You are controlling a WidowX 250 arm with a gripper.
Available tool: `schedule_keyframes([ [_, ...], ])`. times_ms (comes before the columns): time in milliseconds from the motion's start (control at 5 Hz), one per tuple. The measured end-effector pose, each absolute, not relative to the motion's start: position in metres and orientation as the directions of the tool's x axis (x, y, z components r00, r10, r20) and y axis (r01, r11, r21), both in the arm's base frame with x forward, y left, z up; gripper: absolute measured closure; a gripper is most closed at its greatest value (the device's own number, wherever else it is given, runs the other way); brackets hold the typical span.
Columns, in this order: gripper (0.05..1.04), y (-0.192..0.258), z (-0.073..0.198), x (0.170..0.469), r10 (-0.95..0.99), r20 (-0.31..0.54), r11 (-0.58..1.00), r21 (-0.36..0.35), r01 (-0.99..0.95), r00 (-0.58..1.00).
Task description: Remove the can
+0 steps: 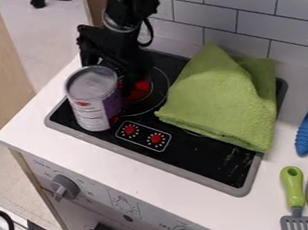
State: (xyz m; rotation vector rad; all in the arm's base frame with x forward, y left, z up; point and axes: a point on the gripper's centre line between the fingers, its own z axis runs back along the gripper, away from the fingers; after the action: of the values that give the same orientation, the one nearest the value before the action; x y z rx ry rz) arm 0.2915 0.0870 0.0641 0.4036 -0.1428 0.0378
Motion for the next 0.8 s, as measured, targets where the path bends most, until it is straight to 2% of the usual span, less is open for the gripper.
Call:
schedule_keyframes([
  [200,0.089,0.088,0.069,0.305,-0.017,0.173,0.918,0.392,-0.053,0.985],
  [400,0.089,0.087,0.072,0.321,-0.097,0.235,0.928,0.371,0.002,0.967],
  [600,0.089,0.086,0.086,0.335,-0.144,0.254,0.944,0.324,0.056,0.956],
  [800,0.089,0.092,0.099,0.331,-0.179,0.266,0.947,0.307,0.093,0.947],
])
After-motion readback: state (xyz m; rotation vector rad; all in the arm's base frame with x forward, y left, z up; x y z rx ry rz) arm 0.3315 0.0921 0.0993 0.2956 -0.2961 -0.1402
